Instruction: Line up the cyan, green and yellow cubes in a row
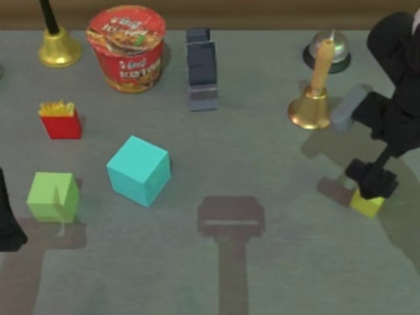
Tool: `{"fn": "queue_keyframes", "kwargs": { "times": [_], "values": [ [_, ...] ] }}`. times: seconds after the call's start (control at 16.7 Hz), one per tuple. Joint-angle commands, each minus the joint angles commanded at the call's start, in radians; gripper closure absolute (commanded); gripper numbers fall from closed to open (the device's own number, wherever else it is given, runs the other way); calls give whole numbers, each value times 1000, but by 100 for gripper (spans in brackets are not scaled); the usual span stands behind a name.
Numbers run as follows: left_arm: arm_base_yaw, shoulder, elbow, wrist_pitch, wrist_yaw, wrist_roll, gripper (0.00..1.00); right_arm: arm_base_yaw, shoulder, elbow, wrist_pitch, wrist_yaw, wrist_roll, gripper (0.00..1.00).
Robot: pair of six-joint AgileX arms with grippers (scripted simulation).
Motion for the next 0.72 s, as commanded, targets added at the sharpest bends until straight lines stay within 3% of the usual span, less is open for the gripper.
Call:
{"fn": "queue_keyframes", "kwargs": {
  "times": [0.3,0.72],
  "values": [
    [0,0,0,0,0,0,0,-2,17,-28,42,0,-1,0],
    [0,0,0,0,0,0,0,1,145,-164,312,1,4,0]
  ]
}}
